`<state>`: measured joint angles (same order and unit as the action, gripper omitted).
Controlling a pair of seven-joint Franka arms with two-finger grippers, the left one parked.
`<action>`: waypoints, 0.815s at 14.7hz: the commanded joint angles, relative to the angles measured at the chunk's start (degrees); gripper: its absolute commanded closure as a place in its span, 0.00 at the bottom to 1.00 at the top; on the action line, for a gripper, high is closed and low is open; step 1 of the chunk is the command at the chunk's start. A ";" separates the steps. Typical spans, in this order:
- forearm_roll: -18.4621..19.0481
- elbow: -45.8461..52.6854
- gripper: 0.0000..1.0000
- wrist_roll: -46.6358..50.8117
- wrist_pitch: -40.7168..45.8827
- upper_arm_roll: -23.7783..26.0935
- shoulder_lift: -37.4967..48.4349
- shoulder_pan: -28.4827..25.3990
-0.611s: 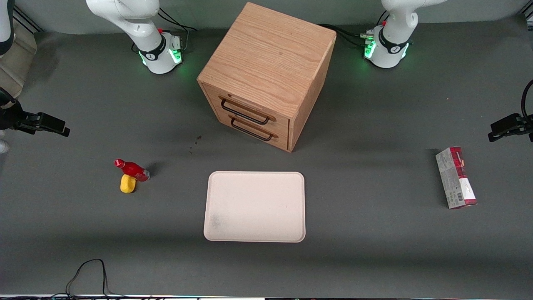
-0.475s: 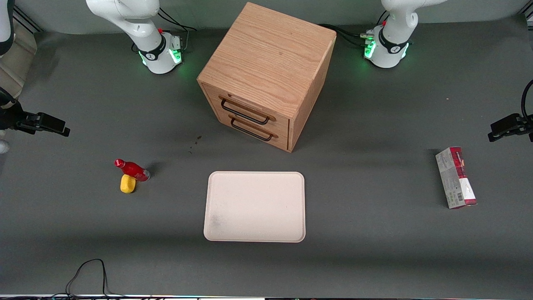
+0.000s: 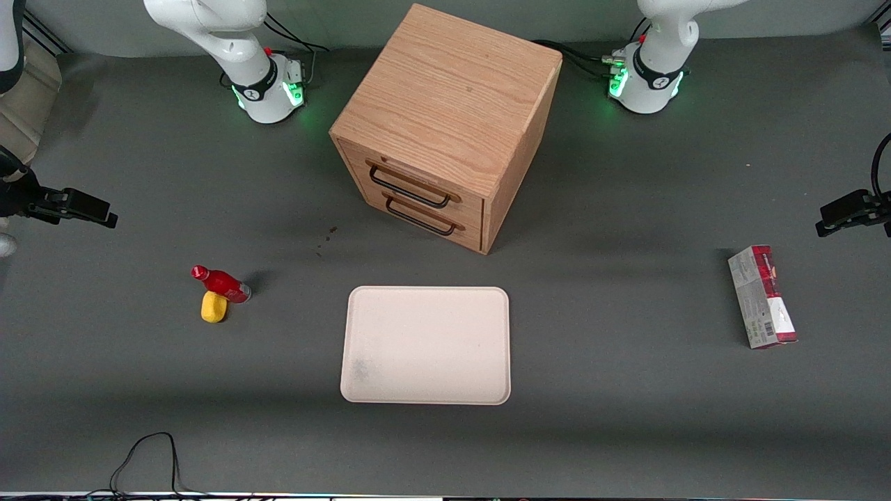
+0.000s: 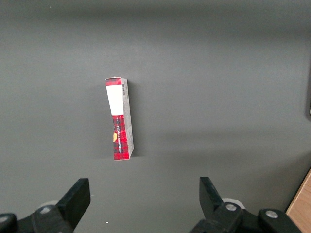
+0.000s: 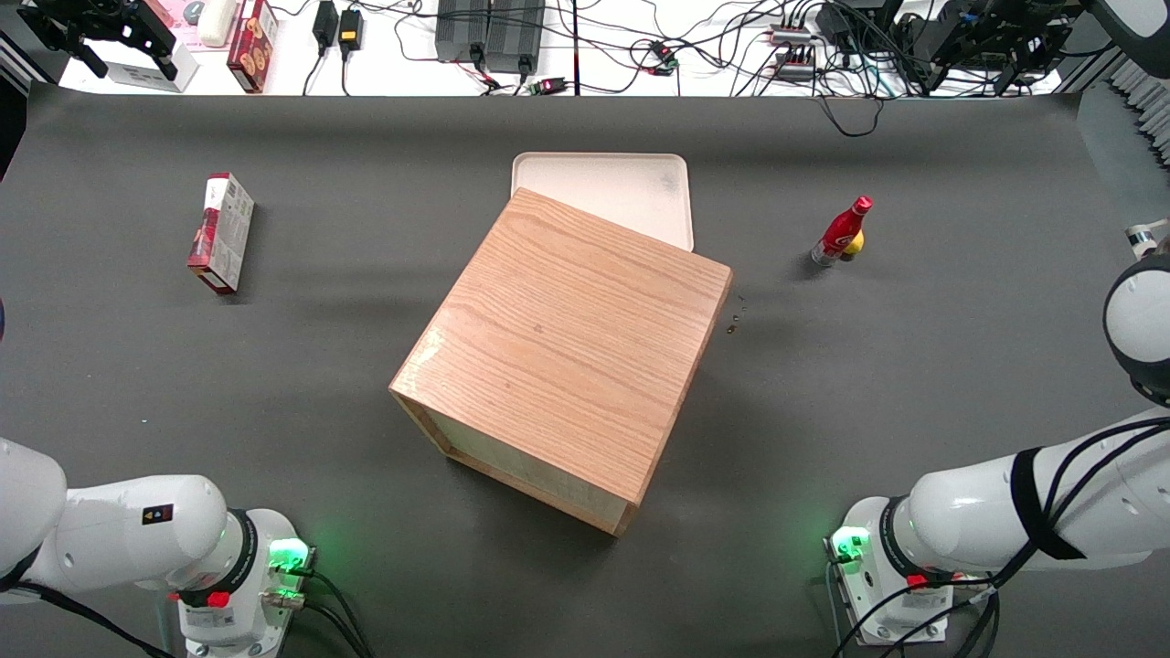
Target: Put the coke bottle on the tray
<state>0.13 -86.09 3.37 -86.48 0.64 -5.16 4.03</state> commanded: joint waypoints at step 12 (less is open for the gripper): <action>-1.09 -26.84 0.00 -4.69 -13.26 -4.77 17.82 -4.11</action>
<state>0.02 -108.38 -0.03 -96.32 -3.36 10.55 2.03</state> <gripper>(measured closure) 0.000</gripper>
